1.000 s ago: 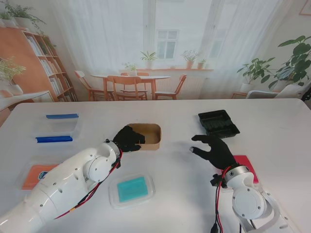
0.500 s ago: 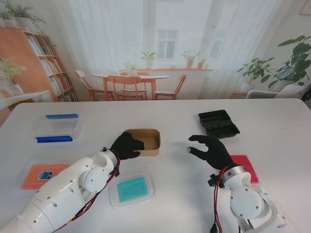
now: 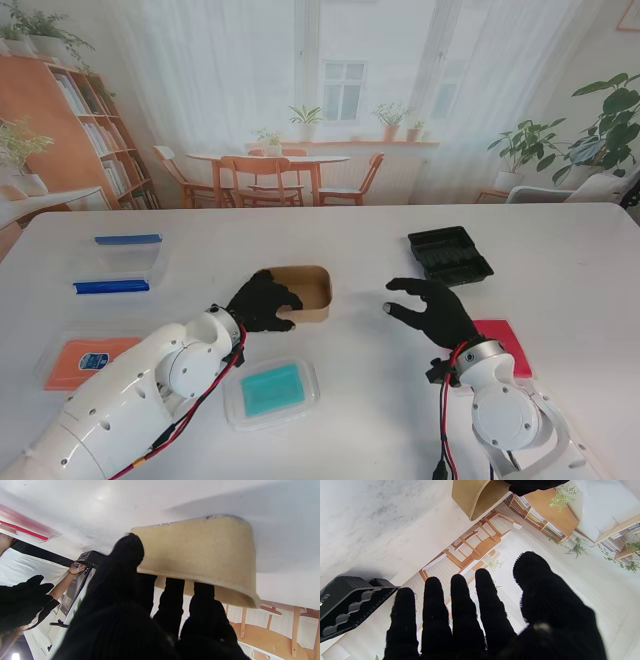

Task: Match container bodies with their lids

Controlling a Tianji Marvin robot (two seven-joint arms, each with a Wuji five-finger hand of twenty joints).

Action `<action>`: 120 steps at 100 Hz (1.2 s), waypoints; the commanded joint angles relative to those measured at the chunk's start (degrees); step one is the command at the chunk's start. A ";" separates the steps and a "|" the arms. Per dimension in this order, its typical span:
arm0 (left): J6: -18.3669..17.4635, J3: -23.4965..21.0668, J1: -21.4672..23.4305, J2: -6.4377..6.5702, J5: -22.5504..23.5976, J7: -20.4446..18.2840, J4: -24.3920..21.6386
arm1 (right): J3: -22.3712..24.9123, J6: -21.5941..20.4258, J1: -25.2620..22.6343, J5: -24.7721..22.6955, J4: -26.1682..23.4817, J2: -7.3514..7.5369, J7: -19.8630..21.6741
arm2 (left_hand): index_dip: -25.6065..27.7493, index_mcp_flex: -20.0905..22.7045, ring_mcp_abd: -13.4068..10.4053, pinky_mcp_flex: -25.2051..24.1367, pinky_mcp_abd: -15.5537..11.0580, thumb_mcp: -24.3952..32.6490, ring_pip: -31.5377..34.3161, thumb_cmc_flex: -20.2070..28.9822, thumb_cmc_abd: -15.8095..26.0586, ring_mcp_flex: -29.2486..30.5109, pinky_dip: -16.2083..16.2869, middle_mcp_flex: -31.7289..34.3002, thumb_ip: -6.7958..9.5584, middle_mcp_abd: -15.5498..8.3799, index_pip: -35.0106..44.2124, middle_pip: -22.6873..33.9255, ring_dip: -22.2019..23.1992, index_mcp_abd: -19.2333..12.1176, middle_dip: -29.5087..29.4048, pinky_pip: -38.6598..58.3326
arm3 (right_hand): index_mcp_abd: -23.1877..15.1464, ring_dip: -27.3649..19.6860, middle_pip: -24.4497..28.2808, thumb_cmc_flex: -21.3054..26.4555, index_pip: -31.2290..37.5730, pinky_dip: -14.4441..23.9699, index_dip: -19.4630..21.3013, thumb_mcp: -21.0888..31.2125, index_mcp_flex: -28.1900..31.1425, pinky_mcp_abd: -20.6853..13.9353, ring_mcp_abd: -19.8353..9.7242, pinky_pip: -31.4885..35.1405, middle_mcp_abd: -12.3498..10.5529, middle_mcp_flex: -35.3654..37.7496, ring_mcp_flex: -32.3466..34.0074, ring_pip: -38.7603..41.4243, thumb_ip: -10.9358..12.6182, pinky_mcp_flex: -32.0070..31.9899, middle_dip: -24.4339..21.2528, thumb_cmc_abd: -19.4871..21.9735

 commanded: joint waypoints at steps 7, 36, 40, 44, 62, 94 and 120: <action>-0.14 -1.87 2.16 0.65 0.70 -1.56 -2.43 | -0.14 -0.02 0.43 0.37 -0.07 -0.14 0.82 | -1.08 -6.10 -3.61 0.97 0.96 -4.36 -10.01 -3.12 1.95 -10.40 -11.05 -10.87 0.20 -1.60 -5.31 -5.91 -4.73 -2.96 -3.81 -10.27 | -0.63 -0.06 -0.69 -0.77 -0.03 0.43 -0.69 -0.26 -0.48 -0.91 -1.19 0.24 -0.61 0.35 -1.51 -0.89 1.42 -0.74 0.22 0.63; -5.79 -14.74 12.78 1.00 1.49 -0.57 -13.05 | 0.22 -1.01 0.66 0.30 -0.99 0.25 2.53 | -3.45 -13.54 -8.15 1.30 1.19 -8.52 -17.47 -5.88 4.77 -16.72 -20.20 -19.76 -0.21 -3.64 -11.79 -9.95 -6.12 -1.08 -5.83 -12.12 | -0.08 4.42 0.78 -1.07 0.30 3.86 -0.43 -0.03 -0.18 -0.79 2.10 5.95 0.77 1.97 2.38 5.13 1.34 2.97 1.66 0.64; -6.92 -16.75 14.41 1.04 1.67 -0.55 -14.60 | 0.11 -1.14 0.89 0.34 -0.95 0.32 2.85 | -3.49 -13.60 -8.26 1.32 1.26 -8.78 -17.98 -6.23 5.07 -16.84 -20.54 -20.05 -0.28 -3.61 -11.95 -10.14 -6.23 -0.93 -5.88 -12.23 | 0.05 5.29 0.98 -1.12 0.53 4.26 -0.28 0.02 0.09 -0.65 2.50 6.84 0.99 2.44 2.85 6.38 1.35 3.37 1.92 0.58; -7.94 -18.70 16.02 1.04 1.92 -0.22 -16.07 | -0.05 -1.18 1.14 0.40 -0.91 0.39 3.21 | -3.51 -13.39 -8.12 1.43 1.36 -8.93 -18.22 -6.40 5.41 -16.80 -20.72 -19.71 -0.33 -3.41 -12.02 -10.10 -6.19 -0.70 -5.87 -12.20 | 0.22 6.19 1.12 -1.13 0.70 4.64 -0.14 0.06 0.34 -0.56 2.90 7.79 1.28 2.89 3.38 7.71 1.33 3.86 2.16 0.59; -12.45 -27.29 22.82 0.81 1.45 1.25 -21.00 | -0.61 -0.09 1.95 1.22 -1.32 0.95 6.48 | -0.99 -4.33 -1.72 3.04 9.05 -11.10 -9.00 -8.50 10.48 -4.17 6.91 -6.74 -1.58 0.68 -9.66 -5.66 0.02 5.28 -2.54 10.46 | 1.45 12.05 2.68 -1.81 2.33 8.76 1.04 0.22 2.59 1.66 5.84 16.26 3.13 6.37 6.90 17.62 1.28 7.95 3.88 0.87; -7.34 -37.40 34.14 1.86 -7.23 -11.71 -28.89 | -3.21 8.92 3.68 1.67 -2.52 2.38 14.87 | 5.40 16.21 -5.61 47.46 11.87 -11.68 55.95 -9.28 22.31 39.67 15.55 26.28 -3.16 -1.47 2.54 31.90 21.01 7.94 30.03 90.35 | 6.78 27.05 27.90 -3.56 7.11 24.49 4.77 0.23 9.08 1.45 8.87 47.54 10.46 12.41 16.19 56.92 1.43 21.48 22.17 3.59; 6.09 -38.02 37.13 3.22 -11.88 -22.89 -32.10 | -8.50 17.02 8.68 -0.18 -1.27 4.26 24.00 | 3.93 17.58 -12.01 62.11 6.78 -12.31 61.55 -15.22 30.21 50.61 -1.93 32.72 -4.54 -5.43 8.60 37.76 15.41 10.57 30.27 102.85 | 8.95 27.75 45.40 -4.16 10.48 27.53 4.90 -0.05 11.53 -2.96 -0.47 61.50 10.65 19.76 30.59 75.59 1.93 40.02 31.03 6.80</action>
